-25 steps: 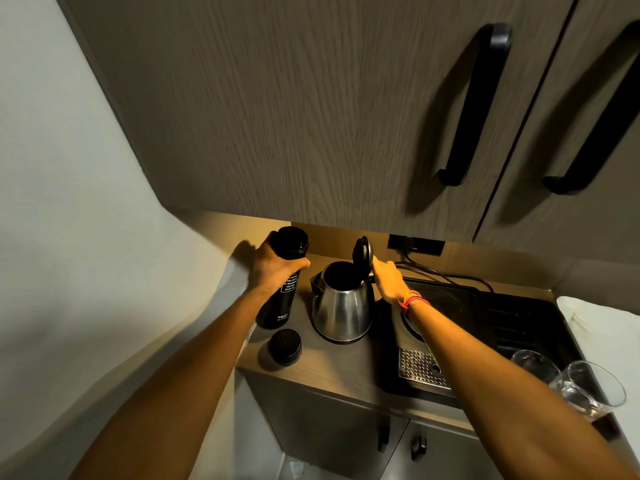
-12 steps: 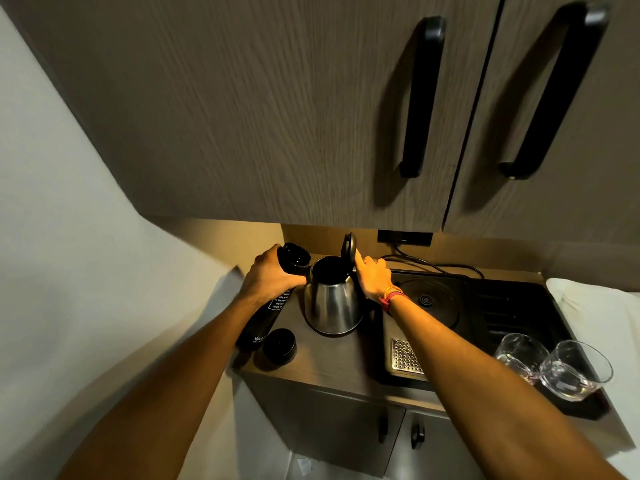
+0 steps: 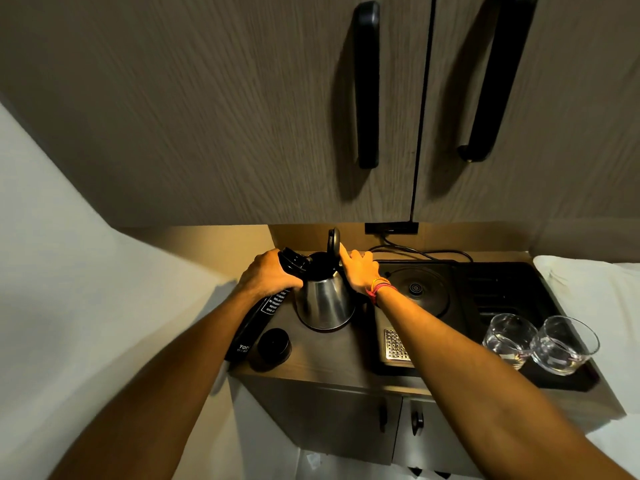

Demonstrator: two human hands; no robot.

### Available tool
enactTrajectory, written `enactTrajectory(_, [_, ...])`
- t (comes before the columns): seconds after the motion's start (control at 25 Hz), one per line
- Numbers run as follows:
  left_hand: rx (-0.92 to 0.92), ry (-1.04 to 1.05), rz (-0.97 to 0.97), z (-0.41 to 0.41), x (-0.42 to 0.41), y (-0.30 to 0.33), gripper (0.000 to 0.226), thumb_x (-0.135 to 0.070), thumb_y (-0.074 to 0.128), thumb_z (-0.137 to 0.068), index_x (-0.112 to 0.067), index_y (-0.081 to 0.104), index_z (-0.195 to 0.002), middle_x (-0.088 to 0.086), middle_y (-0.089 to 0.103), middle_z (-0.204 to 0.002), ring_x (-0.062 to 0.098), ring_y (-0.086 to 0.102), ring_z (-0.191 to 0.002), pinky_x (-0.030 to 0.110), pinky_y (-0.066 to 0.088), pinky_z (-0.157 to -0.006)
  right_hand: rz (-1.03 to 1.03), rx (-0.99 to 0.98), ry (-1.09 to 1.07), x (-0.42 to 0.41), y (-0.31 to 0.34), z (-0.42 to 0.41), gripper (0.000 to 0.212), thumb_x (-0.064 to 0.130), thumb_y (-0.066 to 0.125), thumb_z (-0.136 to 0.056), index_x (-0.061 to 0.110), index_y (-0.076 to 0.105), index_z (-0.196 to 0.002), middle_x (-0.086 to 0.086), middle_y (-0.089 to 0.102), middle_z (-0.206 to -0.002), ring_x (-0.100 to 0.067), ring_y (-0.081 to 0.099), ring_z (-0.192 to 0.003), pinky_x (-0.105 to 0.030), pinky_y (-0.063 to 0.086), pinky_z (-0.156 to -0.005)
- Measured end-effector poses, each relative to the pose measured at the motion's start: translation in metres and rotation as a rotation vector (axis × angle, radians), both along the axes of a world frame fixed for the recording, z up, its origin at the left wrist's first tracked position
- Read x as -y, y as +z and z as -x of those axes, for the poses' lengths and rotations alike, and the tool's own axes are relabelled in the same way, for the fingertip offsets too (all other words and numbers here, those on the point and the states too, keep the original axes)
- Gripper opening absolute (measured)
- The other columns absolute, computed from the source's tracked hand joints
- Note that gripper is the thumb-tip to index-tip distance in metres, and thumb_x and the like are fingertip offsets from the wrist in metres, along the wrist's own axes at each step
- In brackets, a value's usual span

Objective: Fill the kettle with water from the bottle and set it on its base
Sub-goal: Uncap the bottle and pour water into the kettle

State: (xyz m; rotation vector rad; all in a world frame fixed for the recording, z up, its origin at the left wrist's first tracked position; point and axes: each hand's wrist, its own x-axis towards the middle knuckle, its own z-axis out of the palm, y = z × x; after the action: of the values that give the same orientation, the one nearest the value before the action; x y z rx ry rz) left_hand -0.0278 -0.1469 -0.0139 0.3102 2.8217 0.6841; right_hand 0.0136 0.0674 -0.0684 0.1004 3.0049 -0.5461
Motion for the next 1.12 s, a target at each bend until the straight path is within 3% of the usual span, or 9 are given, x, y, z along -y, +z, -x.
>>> enactTrajectory(0.2, [0.017,-0.017,0.075,-0.001,0.001,0.004,0.076,-0.043,0.083,-0.044,-0.027,0.062,-0.115,-0.003,0.069,-0.102,0.020,0.066,-0.095,0.037,0.059,-0.083,0.012,0.003,-0.005,0.000,0.000,0.000,0.063,0.033,0.034,-0.098,0.030,0.001,-0.152,-0.024,0.040,-0.141,-0.048,0.034,-0.128,-0.057,0.031,-0.107])
enactTrajectory(0.36, [0.047,-0.041,0.120,-0.005,-0.003,0.008,0.066,-0.046,0.081,-0.037,-0.038,0.055,-0.098,-0.009,0.066,-0.093,0.017,0.066,-0.089,0.040,0.061,-0.083,0.023,0.016,-0.008,0.000,0.000,0.000,0.063,0.035,0.034,-0.099,0.031,0.001,-0.152,-0.023,0.039,-0.143,-0.048,0.032,-0.131,-0.056,0.030,-0.108])
enactTrajectory(0.56, [0.063,-0.039,0.156,-0.007,-0.002,0.010,0.060,-0.046,0.082,-0.036,-0.036,0.054,-0.088,-0.004,0.070,-0.093,0.018,0.068,-0.086,0.042,0.062,-0.082,0.011,0.015,-0.005,0.000,0.002,-0.001,0.063,0.033,0.034,-0.098,0.031,0.002,-0.152,-0.023,0.041,-0.141,-0.047,0.036,-0.127,-0.056,0.032,-0.106])
enactTrajectory(0.88, [0.080,-0.071,0.220,-0.013,-0.006,0.019,0.073,-0.045,0.081,-0.040,-0.024,0.060,-0.106,0.002,0.071,-0.097,0.023,0.069,-0.088,0.045,0.061,-0.084,0.002,0.009,-0.006,0.001,0.003,-0.001,0.063,0.029,0.035,-0.098,0.031,0.003,-0.152,-0.023,0.041,-0.141,-0.047,0.037,-0.125,-0.056,0.034,-0.104])
enactTrajectory(1.12, [0.068,-0.071,0.258,-0.013,-0.010,0.023,0.070,-0.043,0.081,-0.042,-0.021,0.061,-0.106,0.003,0.071,-0.096,0.024,0.069,-0.087,0.043,0.060,-0.084,0.000,0.015,-0.002,0.000,0.003,-0.001,0.062,0.029,0.034,-0.098,0.030,0.003,-0.152,-0.025,0.039,-0.142,-0.049,0.036,-0.125,-0.057,0.033,-0.105])
